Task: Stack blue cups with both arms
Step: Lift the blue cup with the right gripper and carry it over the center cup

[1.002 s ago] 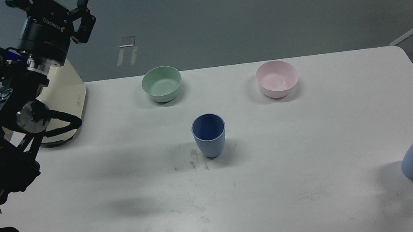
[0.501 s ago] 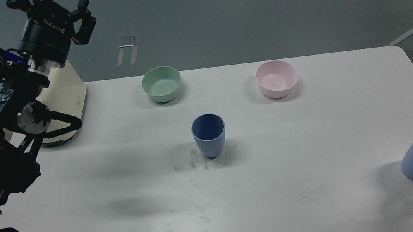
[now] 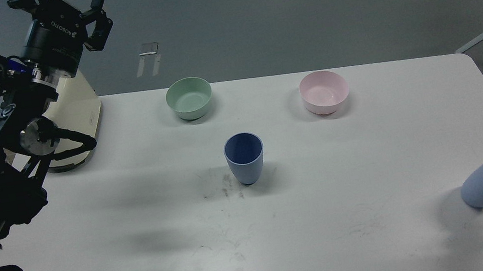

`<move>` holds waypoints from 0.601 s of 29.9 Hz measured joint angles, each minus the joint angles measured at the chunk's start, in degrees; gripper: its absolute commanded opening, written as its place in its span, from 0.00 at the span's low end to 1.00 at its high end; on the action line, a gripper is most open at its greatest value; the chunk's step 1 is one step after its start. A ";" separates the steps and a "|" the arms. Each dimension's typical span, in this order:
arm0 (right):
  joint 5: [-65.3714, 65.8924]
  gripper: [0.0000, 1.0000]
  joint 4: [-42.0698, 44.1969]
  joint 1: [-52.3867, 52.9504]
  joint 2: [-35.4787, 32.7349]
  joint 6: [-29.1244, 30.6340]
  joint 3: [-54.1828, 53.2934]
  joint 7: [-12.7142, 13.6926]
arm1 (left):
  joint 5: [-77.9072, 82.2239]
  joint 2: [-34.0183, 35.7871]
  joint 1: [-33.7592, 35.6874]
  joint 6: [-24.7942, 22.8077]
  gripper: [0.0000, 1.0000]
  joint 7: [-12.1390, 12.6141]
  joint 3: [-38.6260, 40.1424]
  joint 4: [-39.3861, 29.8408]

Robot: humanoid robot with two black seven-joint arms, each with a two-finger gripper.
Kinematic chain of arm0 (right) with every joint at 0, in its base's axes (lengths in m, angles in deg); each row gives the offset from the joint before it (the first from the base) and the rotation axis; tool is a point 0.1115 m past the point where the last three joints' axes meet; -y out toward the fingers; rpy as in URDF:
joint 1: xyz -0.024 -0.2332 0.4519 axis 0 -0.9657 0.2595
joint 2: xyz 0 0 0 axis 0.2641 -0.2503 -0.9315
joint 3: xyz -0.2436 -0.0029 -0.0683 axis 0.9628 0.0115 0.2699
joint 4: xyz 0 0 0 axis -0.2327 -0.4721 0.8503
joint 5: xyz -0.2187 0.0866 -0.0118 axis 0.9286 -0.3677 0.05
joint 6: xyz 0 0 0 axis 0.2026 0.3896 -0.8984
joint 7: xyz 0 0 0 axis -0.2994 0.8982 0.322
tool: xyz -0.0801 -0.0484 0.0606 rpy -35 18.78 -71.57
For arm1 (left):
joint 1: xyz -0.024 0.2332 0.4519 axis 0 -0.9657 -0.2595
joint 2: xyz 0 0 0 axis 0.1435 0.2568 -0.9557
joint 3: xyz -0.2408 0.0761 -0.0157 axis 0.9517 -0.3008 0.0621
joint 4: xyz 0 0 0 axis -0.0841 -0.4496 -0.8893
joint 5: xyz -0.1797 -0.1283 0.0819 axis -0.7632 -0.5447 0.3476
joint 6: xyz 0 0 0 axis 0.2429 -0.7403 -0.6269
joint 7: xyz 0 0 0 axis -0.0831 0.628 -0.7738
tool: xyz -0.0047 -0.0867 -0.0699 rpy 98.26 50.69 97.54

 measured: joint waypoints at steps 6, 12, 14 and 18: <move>-1.13 0.00 0.40 3.96 0.25 0.00 -3.16 -0.41 | 0.02 0.06 -0.01 0.00 0.98 0.00 0.00 0.00; -6.33 0.00 2.27 19.49 -0.08 0.02 -4.73 -0.39 | 0.04 0.11 0.46 -0.01 0.98 0.08 0.00 0.00; -7.66 0.00 2.70 26.21 0.75 0.01 -3.51 -0.14 | 0.04 0.11 0.48 0.00 0.98 0.10 0.00 0.00; -8.11 0.00 2.73 37.99 5.08 0.02 3.32 0.43 | 0.04 0.10 0.51 0.01 0.98 0.10 0.01 0.00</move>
